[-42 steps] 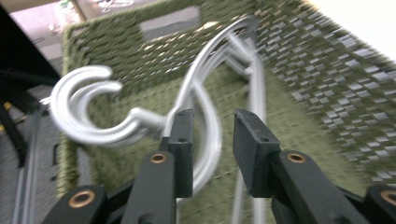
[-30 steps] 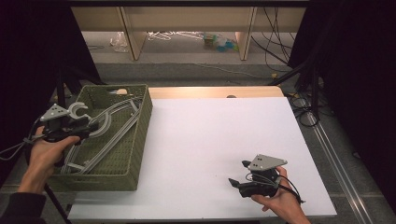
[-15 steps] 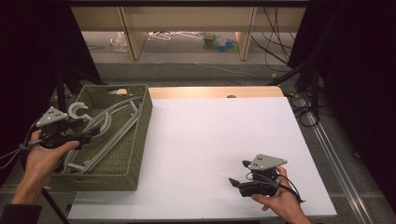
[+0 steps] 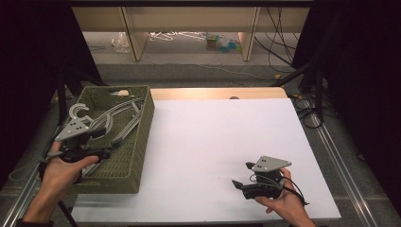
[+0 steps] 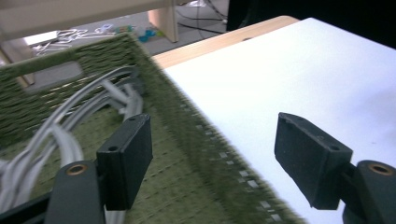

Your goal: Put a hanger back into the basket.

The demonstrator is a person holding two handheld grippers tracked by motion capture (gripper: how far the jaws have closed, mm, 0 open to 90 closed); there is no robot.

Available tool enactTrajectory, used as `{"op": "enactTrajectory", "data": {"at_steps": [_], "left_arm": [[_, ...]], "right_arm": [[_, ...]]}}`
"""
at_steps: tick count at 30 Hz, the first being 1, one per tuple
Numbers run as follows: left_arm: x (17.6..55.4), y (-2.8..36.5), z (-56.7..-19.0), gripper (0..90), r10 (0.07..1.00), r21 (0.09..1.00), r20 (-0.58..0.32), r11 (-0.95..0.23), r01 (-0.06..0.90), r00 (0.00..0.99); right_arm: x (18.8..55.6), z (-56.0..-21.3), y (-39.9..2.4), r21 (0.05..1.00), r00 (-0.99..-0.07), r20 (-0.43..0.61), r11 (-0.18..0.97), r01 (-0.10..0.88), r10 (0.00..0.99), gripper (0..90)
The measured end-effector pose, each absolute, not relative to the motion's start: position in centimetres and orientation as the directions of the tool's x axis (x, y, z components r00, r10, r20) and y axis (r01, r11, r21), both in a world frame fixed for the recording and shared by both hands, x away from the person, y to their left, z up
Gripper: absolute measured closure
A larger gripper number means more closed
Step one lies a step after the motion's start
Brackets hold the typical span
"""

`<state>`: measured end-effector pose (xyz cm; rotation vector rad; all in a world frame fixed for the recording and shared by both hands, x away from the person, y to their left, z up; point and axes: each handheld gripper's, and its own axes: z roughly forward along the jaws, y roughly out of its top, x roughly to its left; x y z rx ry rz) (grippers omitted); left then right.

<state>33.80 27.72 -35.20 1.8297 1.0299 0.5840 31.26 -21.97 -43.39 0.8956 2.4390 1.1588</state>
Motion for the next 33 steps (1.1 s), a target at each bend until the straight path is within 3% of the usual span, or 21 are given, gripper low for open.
{"op": "enactTrajectory", "data": {"at_steps": [14, 33], "left_arm": [[32.4, 21.2, -37.0, 23.4, 0.744, 0.913, -0.069, -0.221, 0.343, 0.664], [30.2, 15.9, -40.2, 17.5, 0.647, 0.915, -0.046, -0.278, 0.292, 0.761]], "right_arm": [[31.4, -43.4, -22.1, 0.786, -0.759, 0.001, 0.469, 0.404, 0.651, 22.0], [31.2, -43.4, -21.9, 0.789, -0.768, -0.004, 0.474, 0.391, 0.64, 20.9]]}}
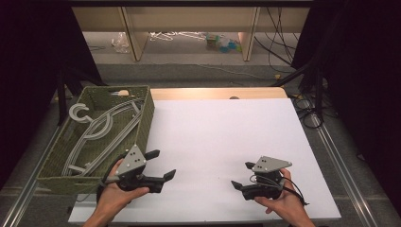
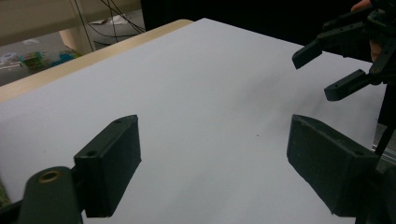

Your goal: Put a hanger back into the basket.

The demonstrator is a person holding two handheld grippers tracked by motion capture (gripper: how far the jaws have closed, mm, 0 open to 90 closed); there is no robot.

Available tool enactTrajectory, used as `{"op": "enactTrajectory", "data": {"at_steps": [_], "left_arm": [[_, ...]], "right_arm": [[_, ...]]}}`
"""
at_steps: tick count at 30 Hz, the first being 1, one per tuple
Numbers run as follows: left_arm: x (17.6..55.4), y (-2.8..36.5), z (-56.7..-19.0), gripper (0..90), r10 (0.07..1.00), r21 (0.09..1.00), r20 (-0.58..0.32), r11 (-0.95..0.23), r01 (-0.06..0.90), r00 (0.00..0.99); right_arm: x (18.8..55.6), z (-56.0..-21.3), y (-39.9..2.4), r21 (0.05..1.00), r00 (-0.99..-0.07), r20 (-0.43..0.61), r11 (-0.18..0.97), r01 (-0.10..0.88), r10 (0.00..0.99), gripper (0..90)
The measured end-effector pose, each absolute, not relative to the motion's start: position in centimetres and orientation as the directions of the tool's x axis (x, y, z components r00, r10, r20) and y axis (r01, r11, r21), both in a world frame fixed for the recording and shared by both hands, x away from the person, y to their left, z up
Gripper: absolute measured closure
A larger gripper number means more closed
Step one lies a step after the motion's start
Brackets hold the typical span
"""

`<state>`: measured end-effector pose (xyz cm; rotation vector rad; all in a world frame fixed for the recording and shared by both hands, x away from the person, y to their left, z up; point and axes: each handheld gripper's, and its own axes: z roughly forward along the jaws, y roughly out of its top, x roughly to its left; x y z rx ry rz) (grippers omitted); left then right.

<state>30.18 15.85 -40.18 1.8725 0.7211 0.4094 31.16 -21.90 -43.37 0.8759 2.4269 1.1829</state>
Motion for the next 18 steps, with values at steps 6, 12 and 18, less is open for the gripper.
{"op": "enactTrajectory", "data": {"at_steps": [6, 12, 18], "left_arm": [[29.7, 15.0, -42.3, 16.4, 0.637, 0.91, -0.069, -0.276, 0.31, 0.768], [28.8, 14.4, -44.0, 16.6, 0.65, 0.902, -0.112, -0.25, 0.351, 0.751], [28.1, 14.0, -44.1, 16.6, 0.639, 0.907, -0.103, -0.254, 0.335, 0.762]], "right_arm": [[31.1, -43.3, -21.9, 0.795, -0.766, -0.002, 0.467, 0.388, 0.642, 20.4], [30.7, -43.3, -21.7, 0.795, -0.766, 0.011, 0.459, 0.397, 0.642, 19.9], [29.8, -43.5, -21.7, 0.8, -0.777, 0.024, 0.453, 0.392, 0.629, 19.0]]}}
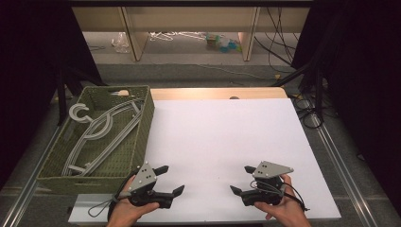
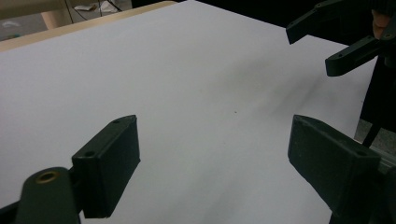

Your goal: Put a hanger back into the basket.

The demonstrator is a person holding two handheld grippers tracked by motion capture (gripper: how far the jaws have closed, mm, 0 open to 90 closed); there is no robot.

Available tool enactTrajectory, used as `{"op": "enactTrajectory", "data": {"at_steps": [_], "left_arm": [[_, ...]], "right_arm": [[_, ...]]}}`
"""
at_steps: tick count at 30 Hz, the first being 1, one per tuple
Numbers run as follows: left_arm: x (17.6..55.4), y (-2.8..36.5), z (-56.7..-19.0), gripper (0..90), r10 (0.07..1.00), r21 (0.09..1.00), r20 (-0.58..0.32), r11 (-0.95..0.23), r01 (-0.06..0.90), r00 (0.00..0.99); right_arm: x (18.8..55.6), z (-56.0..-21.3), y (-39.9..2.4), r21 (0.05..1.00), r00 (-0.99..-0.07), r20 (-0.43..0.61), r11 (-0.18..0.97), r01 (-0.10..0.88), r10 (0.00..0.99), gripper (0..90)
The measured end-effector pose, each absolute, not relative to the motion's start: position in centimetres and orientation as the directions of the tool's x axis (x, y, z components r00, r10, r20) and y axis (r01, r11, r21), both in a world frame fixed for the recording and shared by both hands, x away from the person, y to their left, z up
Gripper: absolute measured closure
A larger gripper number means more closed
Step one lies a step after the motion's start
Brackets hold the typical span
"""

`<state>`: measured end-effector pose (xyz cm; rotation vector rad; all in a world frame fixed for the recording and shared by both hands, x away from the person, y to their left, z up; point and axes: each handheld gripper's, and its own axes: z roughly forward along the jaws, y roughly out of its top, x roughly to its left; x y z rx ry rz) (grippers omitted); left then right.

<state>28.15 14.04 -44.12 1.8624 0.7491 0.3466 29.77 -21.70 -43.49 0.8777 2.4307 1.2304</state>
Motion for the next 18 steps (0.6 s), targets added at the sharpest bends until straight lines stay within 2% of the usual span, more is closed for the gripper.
{"op": "enactTrajectory", "data": {"at_steps": [18], "left_arm": [[28.48, 14.14, -44.39, 16.6, 0.648, 0.901, -0.094, -0.267, 0.342, 0.756]], "right_arm": [[28.99, -43.8, -22.03, 0.807, -0.773, 0.023, 0.445, 0.389, 0.634, 16.8]]}}
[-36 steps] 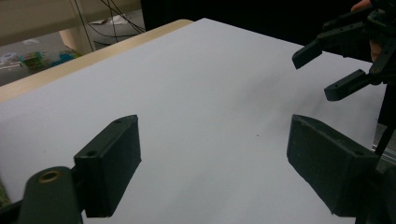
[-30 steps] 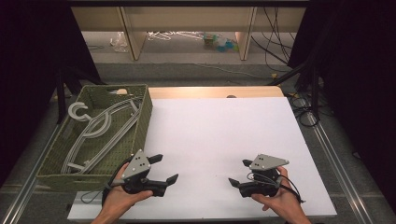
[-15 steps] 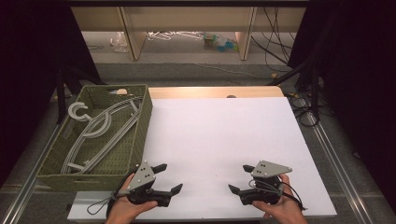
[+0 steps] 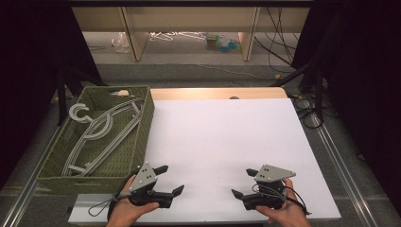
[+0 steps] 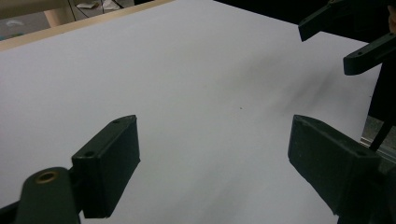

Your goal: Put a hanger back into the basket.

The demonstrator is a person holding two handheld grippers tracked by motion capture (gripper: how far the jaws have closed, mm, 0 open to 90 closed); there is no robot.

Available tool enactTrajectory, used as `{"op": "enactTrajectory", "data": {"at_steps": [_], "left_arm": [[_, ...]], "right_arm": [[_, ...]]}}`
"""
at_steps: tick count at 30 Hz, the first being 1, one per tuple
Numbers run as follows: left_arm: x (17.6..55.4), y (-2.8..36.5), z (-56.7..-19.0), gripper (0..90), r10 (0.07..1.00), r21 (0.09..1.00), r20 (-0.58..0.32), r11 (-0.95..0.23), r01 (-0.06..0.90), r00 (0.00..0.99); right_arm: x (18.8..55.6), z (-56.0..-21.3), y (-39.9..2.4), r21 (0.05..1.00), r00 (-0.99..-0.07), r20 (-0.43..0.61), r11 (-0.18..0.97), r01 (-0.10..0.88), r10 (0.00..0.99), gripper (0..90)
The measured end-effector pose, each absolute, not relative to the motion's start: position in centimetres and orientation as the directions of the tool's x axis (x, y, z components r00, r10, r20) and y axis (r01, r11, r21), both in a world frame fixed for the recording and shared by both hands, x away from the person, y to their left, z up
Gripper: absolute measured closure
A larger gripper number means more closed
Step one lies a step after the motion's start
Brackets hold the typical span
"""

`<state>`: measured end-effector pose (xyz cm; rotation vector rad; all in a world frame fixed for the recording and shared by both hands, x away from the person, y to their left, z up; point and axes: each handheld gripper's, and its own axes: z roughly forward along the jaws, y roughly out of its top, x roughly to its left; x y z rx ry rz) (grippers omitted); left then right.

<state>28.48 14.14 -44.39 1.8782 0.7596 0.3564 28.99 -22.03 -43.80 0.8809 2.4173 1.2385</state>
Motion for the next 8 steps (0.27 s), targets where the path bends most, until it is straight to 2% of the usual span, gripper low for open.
{"op": "enactTrajectory", "data": {"at_steps": [8], "left_arm": [[28.59, 14.19, -44.52, 16.5, 0.653, 0.9, -0.101, -0.262, 0.349, 0.751]], "right_arm": [[28.97, -43.89, -22.0, 0.799, -0.771, 0.027, 0.45, 0.399, 0.636, 16.8]]}}
